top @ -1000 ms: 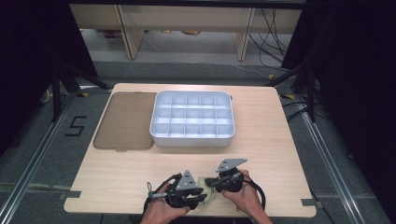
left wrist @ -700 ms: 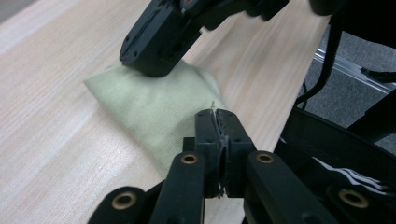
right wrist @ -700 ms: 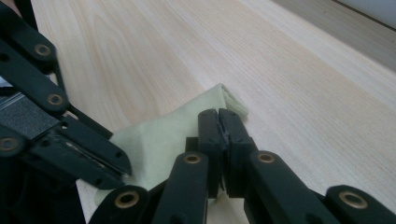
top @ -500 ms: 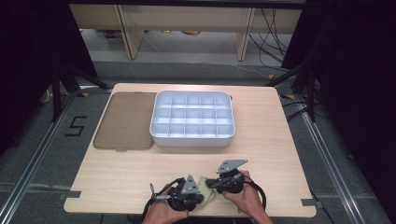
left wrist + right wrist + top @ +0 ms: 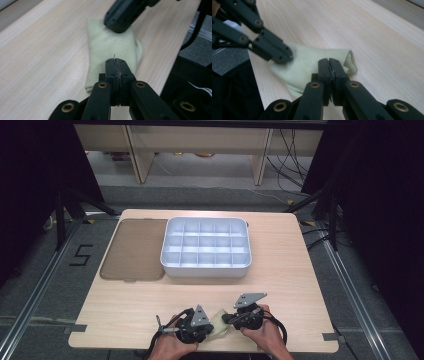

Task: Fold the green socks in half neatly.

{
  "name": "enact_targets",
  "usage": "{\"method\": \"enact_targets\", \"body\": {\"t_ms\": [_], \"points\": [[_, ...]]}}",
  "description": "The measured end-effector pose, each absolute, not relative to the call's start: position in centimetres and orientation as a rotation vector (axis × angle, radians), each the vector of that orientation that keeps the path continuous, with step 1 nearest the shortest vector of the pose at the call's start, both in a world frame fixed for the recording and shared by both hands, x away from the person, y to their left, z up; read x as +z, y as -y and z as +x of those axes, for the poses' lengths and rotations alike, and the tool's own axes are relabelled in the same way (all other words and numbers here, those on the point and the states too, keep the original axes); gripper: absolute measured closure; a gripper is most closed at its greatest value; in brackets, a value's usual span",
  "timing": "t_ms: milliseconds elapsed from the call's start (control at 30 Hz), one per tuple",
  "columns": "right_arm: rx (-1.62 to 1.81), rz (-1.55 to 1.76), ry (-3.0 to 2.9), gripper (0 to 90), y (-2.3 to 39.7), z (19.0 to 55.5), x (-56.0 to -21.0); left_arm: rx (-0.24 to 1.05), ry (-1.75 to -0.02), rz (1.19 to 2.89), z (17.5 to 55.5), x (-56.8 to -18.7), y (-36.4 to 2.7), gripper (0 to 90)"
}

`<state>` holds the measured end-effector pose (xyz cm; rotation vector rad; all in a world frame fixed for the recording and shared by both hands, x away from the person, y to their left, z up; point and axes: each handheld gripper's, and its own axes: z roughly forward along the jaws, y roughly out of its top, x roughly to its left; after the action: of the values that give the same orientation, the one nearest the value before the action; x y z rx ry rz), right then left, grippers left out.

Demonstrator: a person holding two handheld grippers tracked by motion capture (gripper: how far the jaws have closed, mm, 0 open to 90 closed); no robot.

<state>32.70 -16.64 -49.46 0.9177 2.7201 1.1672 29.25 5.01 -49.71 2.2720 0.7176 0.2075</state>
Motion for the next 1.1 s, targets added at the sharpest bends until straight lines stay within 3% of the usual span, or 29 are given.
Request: {"method": "enact_targets", "body": {"t_ms": [433, 767, 933, 1100], "points": [[1.185, 0.916, -2.72, 88.5, 16.9, 32.4, -49.5, 0.207, -0.706, 2.278, 29.4, -49.8, -5.0, 88.8], [1.214, 0.96, -2.692, 81.8, 17.1, 32.6, -49.2, 0.198, -0.719, 2.273, 29.4, -49.8, -5.0, 89.0], [1.237, 0.999, -2.655, 76.4, 17.4, 32.8, -48.8, 0.205, -0.705, 2.28, 29.5, -49.8, -5.0, 88.9], [1.233, 1.062, -2.634, 63.5, 17.7, 33.2, -48.8, 0.208, -0.703, 2.282, 29.4, -49.8, -5.0, 88.8]]}}
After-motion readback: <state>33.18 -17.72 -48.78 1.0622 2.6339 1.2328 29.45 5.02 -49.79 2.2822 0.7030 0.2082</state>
